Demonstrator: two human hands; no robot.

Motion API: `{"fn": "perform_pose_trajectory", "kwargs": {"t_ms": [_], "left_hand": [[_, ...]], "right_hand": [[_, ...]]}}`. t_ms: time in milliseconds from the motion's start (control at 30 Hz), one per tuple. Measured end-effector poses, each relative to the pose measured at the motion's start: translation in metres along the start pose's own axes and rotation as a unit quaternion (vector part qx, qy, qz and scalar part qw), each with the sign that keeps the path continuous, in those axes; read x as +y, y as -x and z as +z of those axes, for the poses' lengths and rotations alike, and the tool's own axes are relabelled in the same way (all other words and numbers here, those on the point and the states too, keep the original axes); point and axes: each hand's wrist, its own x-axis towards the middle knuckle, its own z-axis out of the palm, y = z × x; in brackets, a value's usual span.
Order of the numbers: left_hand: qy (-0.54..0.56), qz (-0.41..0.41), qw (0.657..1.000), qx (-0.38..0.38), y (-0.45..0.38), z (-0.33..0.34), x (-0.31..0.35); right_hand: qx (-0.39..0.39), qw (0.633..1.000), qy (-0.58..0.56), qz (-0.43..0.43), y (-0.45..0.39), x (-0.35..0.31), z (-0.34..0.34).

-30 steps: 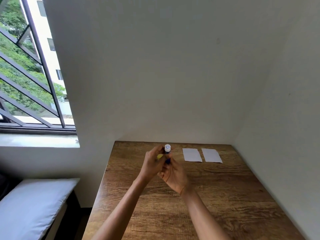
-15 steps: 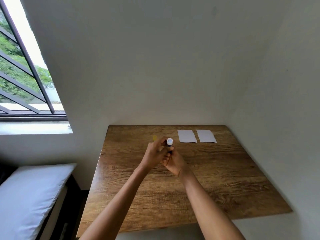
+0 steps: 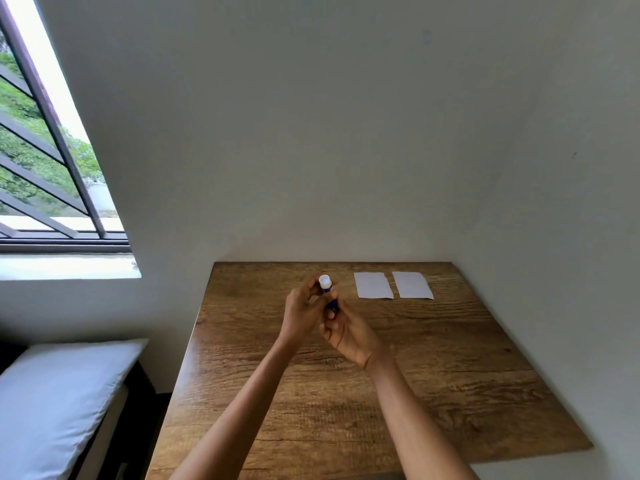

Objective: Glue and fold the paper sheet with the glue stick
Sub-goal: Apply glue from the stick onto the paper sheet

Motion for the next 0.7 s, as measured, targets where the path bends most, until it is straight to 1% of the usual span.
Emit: {"fn": "perform_pose_trajectory", "kwargs": {"t_ms": [67,133,233,300,400,500,567,633,700], "left_hand": [[0.027,-0.018,0.999,0.002,-0.001,0.002,-0.001],[0.039,-0.022,0.999,-0.001,-0.001,0.003,-0.002],[0.039,0.005,0.999,-0.015,-0.003,0.001,-0.003],[0.024,0.023,0.998,-0.045,-0.004,-0.001,-0.003],[-0.011,0.04,0.997,-0.069,-0.007,-0.001,-0.002],[-0.006,0.028,0.999,-0.039,-0.011,-0.002,0.0],[-0.003,0.032,0.999,-0.024,-0.014,-0.003,0.001],[0.008,0.038,0.999,-0.036,-0.016,-0.003,0.004],[0.005,0.048,0.997,-0.062,-0.017,0.002,0.006]], "right_hand": [[-0.011,0.999,-0.023,-0.021,0.0,0.004,-0.002],[-0.02,0.999,-0.021,-0.025,0.0,0.006,-0.003],[-0.04,0.999,0.029,0.004,0.002,0.001,-0.005],[-0.029,0.997,0.068,0.026,0.001,-0.001,-0.007],[-0.005,0.999,0.043,0.027,0.0,0.002,-0.004],[-0.011,1.0,-0.017,-0.011,0.0,0.009,0.002],[-0.017,0.999,-0.031,-0.024,0.001,0.008,0.003],[-0.006,1.0,-0.009,-0.022,0.001,0.003,0.003],[0.026,0.999,0.029,-0.024,-0.001,-0.003,0.004]]}}
